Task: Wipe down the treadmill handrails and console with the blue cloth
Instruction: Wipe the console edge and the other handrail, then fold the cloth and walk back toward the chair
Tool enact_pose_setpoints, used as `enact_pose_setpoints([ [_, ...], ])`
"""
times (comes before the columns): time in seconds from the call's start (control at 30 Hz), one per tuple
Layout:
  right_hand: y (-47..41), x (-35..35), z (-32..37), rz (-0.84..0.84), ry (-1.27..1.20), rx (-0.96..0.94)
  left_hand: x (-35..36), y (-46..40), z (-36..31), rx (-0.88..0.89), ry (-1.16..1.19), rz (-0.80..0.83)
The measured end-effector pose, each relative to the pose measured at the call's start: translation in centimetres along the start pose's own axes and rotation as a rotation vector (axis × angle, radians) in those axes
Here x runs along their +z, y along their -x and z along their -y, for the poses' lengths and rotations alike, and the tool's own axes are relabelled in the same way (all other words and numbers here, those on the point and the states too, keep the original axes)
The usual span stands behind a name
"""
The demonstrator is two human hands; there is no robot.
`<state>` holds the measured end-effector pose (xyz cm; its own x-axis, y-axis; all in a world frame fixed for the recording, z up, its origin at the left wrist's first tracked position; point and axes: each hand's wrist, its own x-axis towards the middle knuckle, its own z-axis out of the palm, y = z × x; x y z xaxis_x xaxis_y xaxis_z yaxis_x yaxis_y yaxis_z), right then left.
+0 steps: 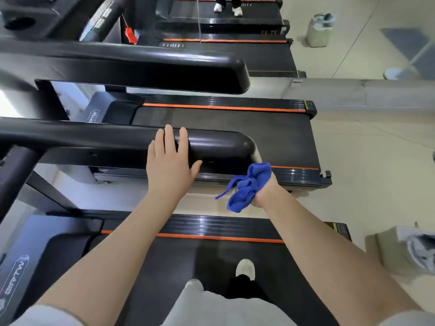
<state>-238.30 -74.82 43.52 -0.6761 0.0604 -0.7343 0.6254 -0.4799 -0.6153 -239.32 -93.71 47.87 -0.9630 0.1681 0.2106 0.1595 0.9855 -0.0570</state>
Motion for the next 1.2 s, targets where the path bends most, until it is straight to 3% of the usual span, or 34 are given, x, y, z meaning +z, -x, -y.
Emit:
enact_pose_setpoints([
  [0.07, 0.3, -0.3, -1.0, -0.012, -0.05, -0.045, 0.0, 0.2, 0.6, 0.049, 0.025, 0.032],
  [0.2, 3.4, 0.1, -1.8, -0.014, 0.074, -0.208, -0.1, 0.5, 1.8, 0.149, 0.091, 0.079],
  [0.33, 5.0, -1.3, -3.5, 0.086, 0.127, -0.217, -0.9, 0.4, 2.6, 0.183, 0.239, 0.118],
  [0.4, 5.6, -1.9, -5.0, 0.037, 0.277, -0.255, -1.3, 0.7, 2.0, 0.244, 0.271, 0.083],
  [0.47, 6.5, -2.1, -5.9, 0.017, 0.279, -0.281, -1.7, 1.4, 0.9, 0.36, 0.37, 0.071],
  [0.63, 8.4, -2.8, -6.0, 0.002, 0.568, -0.423, -2.2, 3.0, -2.4, 0.57, 0.73, 0.325],
  [0.77, 10.4, -4.3, -5.6, 0.07, 0.431, -0.447, -2.2, 3.5, -4.8, 0.779, 0.78, 0.462],
  [0.87, 11.9, -6.5, -5.3, 0.008, 0.472, -0.467, -2.3, 3.7, -7.4, 0.905, 0.76, 0.563],
  [1.0, 13.5, -11.4, -5.8, -0.158, 0.551, -0.47, -2.4, 4.6, -12.6, 0.848, 0.769, 0.712],
  [1.2, 17.4, -22.0, -6.2, -0.367, 0.457, -0.482, -2.6, 7.4, -24.0, 0.981, 0.643, 0.769],
])
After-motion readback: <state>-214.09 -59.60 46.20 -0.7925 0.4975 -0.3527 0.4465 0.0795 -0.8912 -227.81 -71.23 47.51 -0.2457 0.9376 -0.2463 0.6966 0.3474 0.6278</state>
